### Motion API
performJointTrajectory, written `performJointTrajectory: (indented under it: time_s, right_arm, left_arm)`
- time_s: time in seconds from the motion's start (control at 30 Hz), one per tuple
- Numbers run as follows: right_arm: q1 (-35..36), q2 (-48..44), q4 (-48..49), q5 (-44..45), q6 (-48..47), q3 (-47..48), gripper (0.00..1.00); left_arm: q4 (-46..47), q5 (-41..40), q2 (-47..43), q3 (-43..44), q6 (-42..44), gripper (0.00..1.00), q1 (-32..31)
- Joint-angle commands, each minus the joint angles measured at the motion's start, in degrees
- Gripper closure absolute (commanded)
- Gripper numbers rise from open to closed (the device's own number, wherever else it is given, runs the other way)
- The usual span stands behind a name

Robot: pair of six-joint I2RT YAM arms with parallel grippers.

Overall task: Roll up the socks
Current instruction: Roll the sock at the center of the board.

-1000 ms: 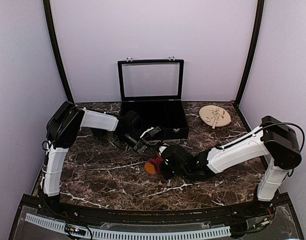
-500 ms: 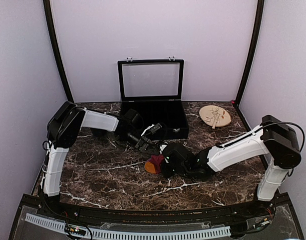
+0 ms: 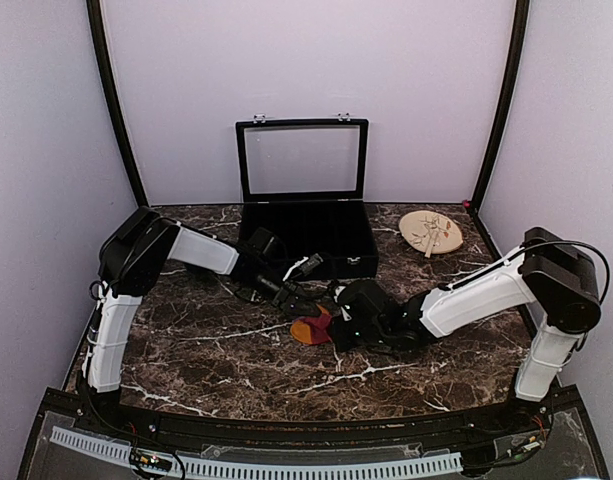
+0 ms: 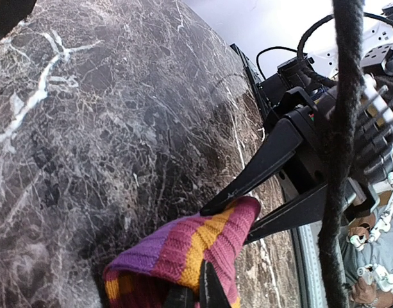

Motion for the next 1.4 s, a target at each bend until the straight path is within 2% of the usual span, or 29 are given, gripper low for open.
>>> performJointTrajectory:
  time_s: [0.0,0.2,0.5,0.83,1.0,1.2,1.37]
  right_arm:
    - [-0.9,-0.2,1.3,-1.3,2.3,-0.3,0.72]
    - [-1.7,-0.7,2.9,-3.9,3.4,-1.3,0.62]
    - [-3.1,-2.1,6.9,-7.3,5.1,-3.8,0.52]
    - [-4.2,-5.2,12.5,-10.5,6.3,-7.7,0.47]
    - [-4.5,-6.6,14.9,-11.3,7.4,-10.0,0.46]
    - [-5.2,-8.1,18.3,-12.4,9.6,-12.8,0.45]
    - [-6.5,-7.4,22.6,-14.6,11.7,-14.7,0.42]
  left_arm:
    - [5.6,1.5,-0.2,-1.9,-0.6,1.00,-0.2]
    - [6.8,0.2,0.1,-2.2,0.8,1.00,-0.4]
    - [3.4,-6.0,0.1,-2.3,8.1,1.00,-1.8]
    - [1.8,-10.7,-1.7,-4.2,15.6,1.00,-2.9]
    - [6.5,-12.9,-3.8,-9.1,16.4,1.00,-3.6]
    - [17.3,-15.8,-8.4,-16.8,16.2,1.00,-4.6]
    - [21.9,-18.2,-9.8,-19.7,15.9,1.00,-5.2]
